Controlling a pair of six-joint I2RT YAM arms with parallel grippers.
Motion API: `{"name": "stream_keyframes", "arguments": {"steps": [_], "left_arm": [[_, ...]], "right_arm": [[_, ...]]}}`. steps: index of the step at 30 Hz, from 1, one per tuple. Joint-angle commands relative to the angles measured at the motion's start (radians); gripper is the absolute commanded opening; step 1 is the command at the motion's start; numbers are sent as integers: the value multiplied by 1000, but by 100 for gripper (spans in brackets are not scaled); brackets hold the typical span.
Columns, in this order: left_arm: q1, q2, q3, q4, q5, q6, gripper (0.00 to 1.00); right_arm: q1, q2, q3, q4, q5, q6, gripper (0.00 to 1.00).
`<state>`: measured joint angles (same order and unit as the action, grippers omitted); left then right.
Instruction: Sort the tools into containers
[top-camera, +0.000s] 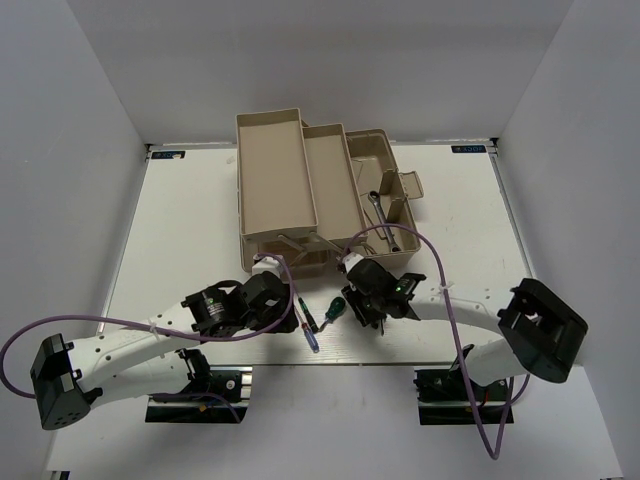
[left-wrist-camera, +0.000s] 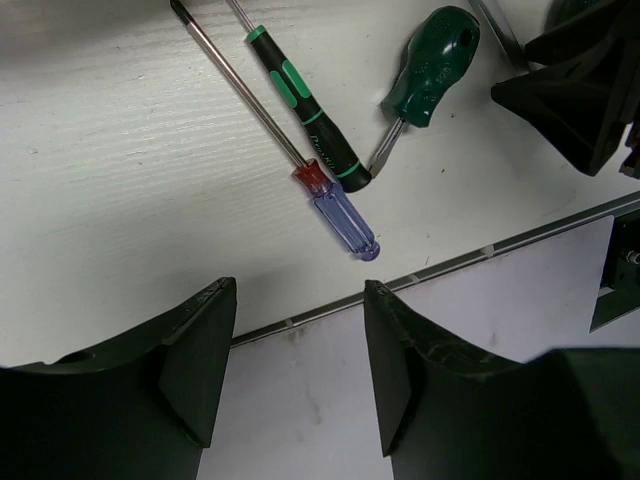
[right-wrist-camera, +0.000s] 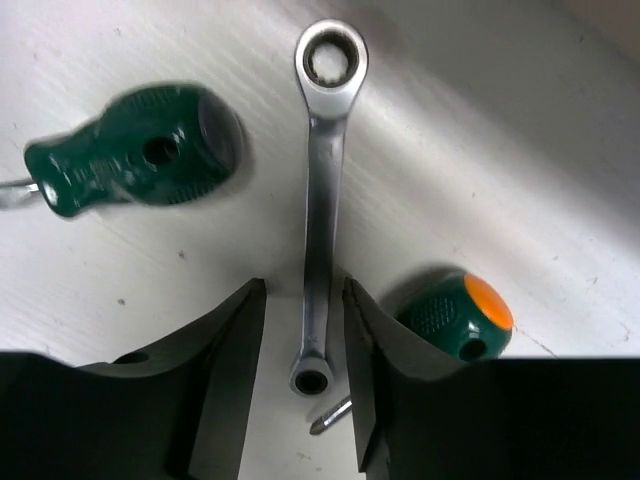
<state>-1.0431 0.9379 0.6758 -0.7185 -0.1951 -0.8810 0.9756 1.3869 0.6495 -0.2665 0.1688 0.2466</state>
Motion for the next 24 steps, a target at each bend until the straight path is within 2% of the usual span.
{"name": "stream_keyframes", "arguments": {"steps": [1,6,9,23,24], "left_arm": [[-5,-21,2,-6,-13,-6,64],[-5,-31,2,-24,-13,-6,64],[-5,-40,2,-33,-13,-6,64],[-5,-39,2,-35,-23,-15,64],[-5,-39,11,-35,-23,-15,64]], "right_arm": [[-3,60,32,-11,-17,-9,45],[-5,132,104,0,-12,-9,45],[-8,162,113,-2,-17,-4,42],[-9,106,39,-34,-38,-9,32],[-12,107,38,-34,-41,-9,28]]}}
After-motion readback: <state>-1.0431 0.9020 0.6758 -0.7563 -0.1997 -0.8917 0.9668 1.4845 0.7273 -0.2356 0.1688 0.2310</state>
